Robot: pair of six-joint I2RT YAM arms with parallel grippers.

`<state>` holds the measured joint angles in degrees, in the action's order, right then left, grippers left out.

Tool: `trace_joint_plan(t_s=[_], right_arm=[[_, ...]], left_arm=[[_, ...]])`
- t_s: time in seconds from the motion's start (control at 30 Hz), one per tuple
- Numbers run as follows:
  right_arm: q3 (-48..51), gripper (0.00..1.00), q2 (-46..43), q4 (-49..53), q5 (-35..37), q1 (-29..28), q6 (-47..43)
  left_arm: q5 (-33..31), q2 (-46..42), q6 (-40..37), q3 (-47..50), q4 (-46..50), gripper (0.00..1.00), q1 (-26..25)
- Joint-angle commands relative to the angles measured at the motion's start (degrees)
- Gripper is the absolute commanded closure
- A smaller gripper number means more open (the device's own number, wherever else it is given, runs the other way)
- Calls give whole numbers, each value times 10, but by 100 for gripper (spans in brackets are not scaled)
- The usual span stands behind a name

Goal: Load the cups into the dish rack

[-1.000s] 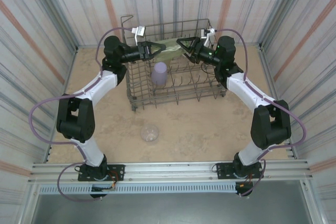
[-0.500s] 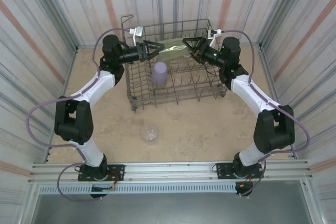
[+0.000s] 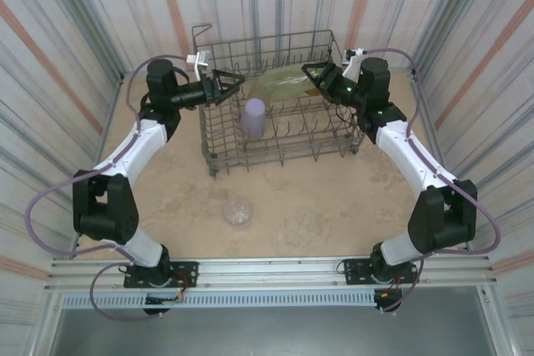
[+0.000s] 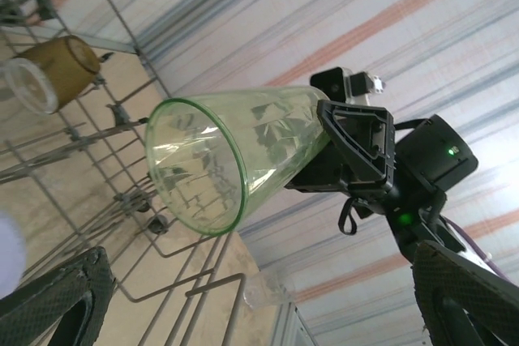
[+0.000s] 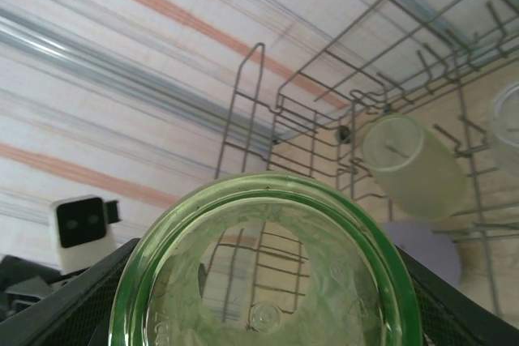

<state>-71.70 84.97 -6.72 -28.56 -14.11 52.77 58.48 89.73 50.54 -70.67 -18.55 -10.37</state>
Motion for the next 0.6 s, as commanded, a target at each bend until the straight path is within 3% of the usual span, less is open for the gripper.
trace_joint_plan(t_s=[0.0, 0.07, 0.37, 0.57], right_arm=[[-33, 52, -29, 70, 50, 1, -80], [-44, 52, -33, 110, 86, -3, -112], [-103, 53, -23, 227, 215, -45, -239], [-152, 54, 15, 277, 279, -77, -287]], left_arm=[[-31, -53, -55, 11, 97, 1, 11], [-70, -83, -88, 11, 169, 1, 9], [-124, -174, -171, 33, 321, 1, 17], [-219, -216, -259, 26, 454, 1, 24]])
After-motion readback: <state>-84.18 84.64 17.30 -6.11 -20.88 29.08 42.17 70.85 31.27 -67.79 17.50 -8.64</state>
